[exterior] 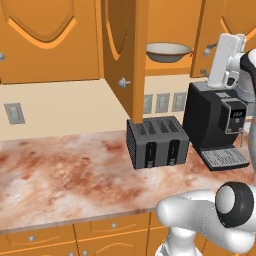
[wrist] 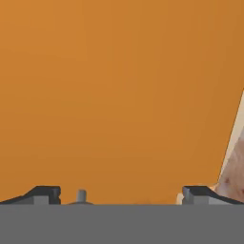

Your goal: Pick the mug and place it in the sink. Pick the bowl and place it in the open cabinet and then close the cabinet.

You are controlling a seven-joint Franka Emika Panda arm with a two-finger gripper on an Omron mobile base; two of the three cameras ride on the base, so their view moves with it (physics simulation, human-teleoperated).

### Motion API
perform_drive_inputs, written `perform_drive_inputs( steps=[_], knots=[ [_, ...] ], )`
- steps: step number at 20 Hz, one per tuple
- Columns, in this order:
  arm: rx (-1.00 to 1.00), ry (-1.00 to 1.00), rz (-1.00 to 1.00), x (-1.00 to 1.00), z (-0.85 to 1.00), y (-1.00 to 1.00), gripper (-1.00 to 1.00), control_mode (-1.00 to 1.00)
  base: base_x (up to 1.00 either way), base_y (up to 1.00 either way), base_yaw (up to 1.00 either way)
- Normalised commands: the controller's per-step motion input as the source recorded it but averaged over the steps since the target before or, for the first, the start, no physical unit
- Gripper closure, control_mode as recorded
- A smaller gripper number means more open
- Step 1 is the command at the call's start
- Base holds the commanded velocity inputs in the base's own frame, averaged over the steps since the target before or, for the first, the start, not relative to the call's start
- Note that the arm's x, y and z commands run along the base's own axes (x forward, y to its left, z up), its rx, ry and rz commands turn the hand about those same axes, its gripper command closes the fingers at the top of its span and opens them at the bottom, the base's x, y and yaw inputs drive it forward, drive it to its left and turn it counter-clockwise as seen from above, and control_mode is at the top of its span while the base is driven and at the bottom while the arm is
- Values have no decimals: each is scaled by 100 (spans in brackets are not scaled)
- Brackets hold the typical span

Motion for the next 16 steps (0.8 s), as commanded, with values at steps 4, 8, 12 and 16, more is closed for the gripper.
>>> perform_drive_inputs(
  steps=[4, 8, 12, 16],
  knots=[
    [5, 17, -10, 100, -79, -14, -100, -100, 0, 0, 0],
    [6, 14, -10, 100, -81, -19, -100, -100, 0, 0, 0],
    [7, 8, -8, 91, -95, -46, -100, -100, 0, 0, 0],
    [5, 0, -7, 53, -100, -49, -100, -100, 0, 0, 0]
  ],
)
